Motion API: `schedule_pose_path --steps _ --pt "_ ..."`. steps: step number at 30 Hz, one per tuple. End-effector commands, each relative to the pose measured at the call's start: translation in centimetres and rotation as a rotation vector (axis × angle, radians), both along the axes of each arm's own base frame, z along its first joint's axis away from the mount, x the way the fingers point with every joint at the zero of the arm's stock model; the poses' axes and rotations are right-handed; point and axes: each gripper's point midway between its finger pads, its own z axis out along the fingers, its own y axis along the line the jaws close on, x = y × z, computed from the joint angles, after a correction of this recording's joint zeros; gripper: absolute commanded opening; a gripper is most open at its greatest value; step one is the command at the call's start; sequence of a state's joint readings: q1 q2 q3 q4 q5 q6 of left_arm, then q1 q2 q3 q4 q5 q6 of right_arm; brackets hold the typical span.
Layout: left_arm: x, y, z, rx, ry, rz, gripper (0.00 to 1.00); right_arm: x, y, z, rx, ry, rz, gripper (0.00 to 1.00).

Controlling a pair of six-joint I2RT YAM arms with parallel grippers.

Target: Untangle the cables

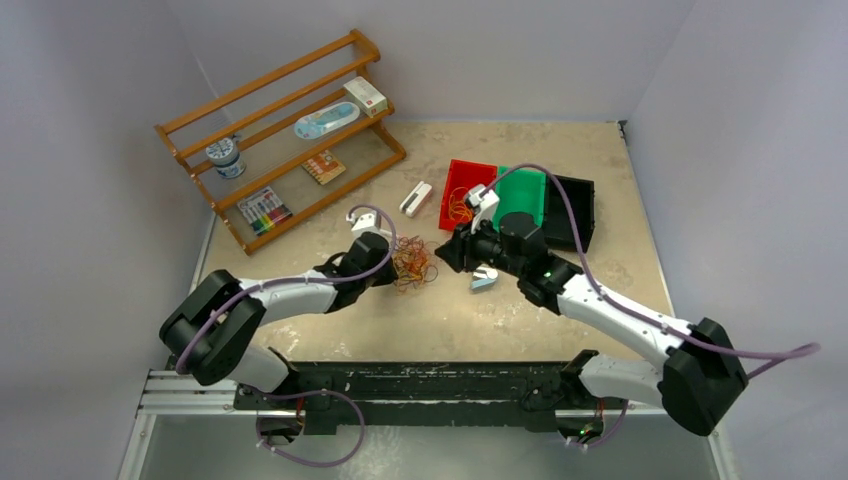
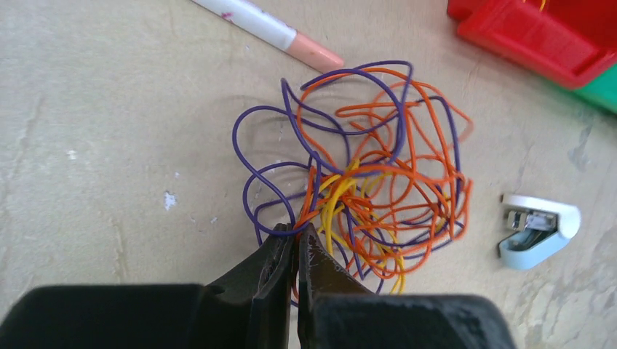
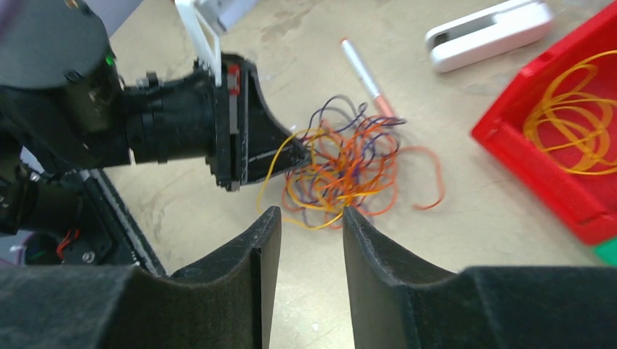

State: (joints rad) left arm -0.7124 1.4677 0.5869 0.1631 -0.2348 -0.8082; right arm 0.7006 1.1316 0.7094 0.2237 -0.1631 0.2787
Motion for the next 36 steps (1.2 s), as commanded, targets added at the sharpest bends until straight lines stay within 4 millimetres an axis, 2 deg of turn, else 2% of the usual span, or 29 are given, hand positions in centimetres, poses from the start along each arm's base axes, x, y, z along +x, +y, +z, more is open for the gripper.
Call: schedule_pose_path --steps 1,7,15,21,29,32,36 --pt "1.7 0.8 3.0 -0.112 -0.077 0.145 0.0 -1.4 4.1 2.1 0.154 -0.055 0.169 0.42" --pt "2.0 1.5 4.0 -0.181 -0.095 0.239 0.0 -1.9 6.8 -0.8 0.184 -0.026 0.224 0.46" --pt "2.2 1.4 4.5 -0.196 -0.102 0.249 0.0 -1.7 9.3 -3.8 0.188 -0.001 0.291 0.52" --pt "2.2 1.2 4.4 -0.201 -0.101 0.237 0.0 -1.2 10.5 -5.2 0.192 0.019 0.311 0.55" --pt "2.3 0.9 4.6 -0.205 -0.106 0.22 0.0 0.6 11.5 -7.6 0.162 0.038 0.271 0.55" --pt "2.3 0.9 4.6 -0.201 -0.108 0.219 0.0 1.1 12.0 -8.2 0.165 0.047 0.267 0.5" --pt "2.3 1.2 4.5 -0.182 -0.108 0.227 0.0 1.5 11.6 -8.1 0.171 0.038 0.228 0.29"
